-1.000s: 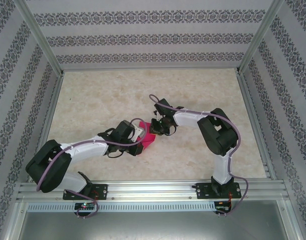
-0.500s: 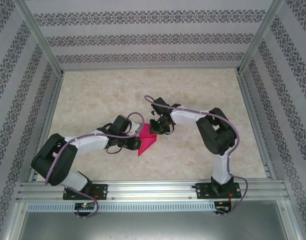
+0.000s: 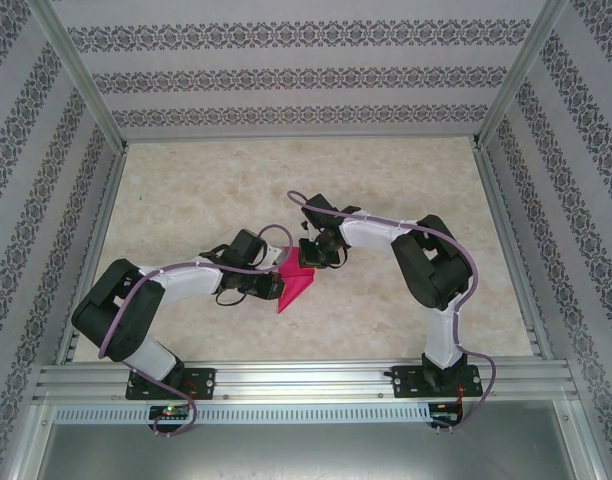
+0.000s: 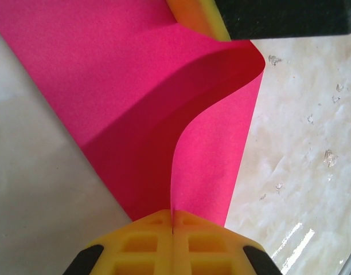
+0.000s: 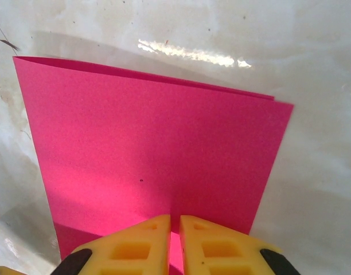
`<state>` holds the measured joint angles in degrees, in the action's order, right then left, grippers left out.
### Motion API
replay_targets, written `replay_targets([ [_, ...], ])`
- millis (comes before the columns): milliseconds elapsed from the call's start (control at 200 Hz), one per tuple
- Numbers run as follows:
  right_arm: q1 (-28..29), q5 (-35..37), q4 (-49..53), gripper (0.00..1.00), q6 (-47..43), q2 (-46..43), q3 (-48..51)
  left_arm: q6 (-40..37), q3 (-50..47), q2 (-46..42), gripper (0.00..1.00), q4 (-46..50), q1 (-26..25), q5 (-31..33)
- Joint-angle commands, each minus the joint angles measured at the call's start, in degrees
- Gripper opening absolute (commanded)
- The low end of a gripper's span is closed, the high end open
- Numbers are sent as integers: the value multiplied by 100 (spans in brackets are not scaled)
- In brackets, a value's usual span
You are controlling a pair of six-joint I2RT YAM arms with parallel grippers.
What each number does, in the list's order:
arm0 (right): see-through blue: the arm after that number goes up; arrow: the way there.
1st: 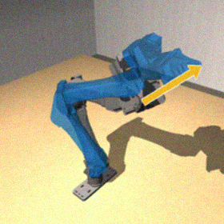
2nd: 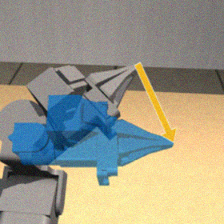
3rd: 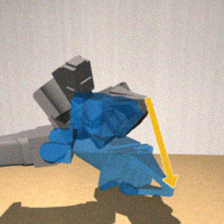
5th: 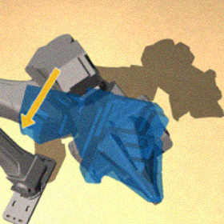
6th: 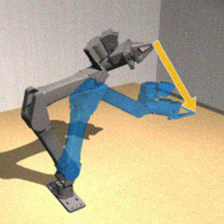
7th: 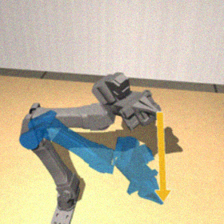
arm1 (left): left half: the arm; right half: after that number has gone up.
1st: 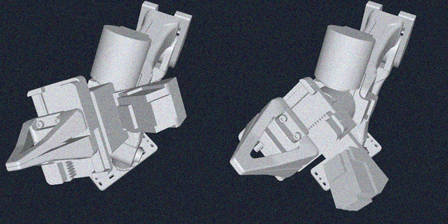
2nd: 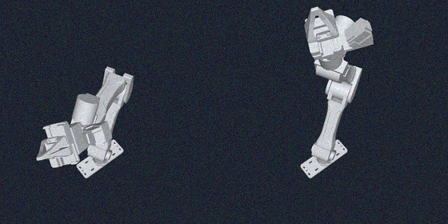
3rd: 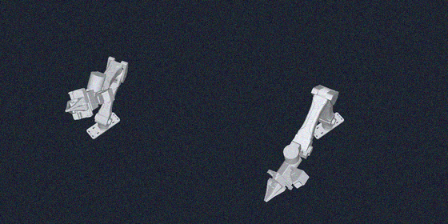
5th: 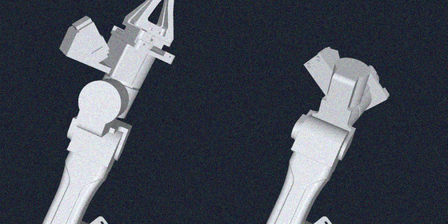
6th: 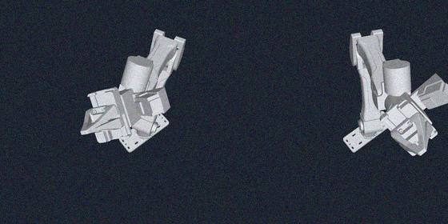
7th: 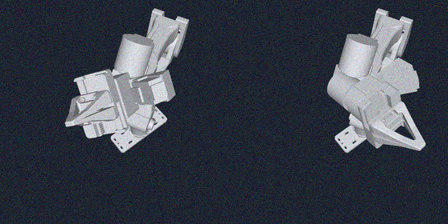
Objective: Fold a paper plane with a square sheet of paper (pick it up from the middle)
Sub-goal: Third fold the triangle at the center of the table.
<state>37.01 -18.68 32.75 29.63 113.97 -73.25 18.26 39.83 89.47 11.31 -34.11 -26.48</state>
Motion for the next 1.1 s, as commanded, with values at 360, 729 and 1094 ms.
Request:
replay_targets([
  [360,6,31,-47,16,118,91,13,462,-168,-210,5,-189,84,-15],
  [729,11,-72,-190,16,253,89,44,468,-177,-150,7,-345,87,19],
  [1094,16,-39,-199,17,263,100,107,229,-48,36,7,-73,87,188],
])
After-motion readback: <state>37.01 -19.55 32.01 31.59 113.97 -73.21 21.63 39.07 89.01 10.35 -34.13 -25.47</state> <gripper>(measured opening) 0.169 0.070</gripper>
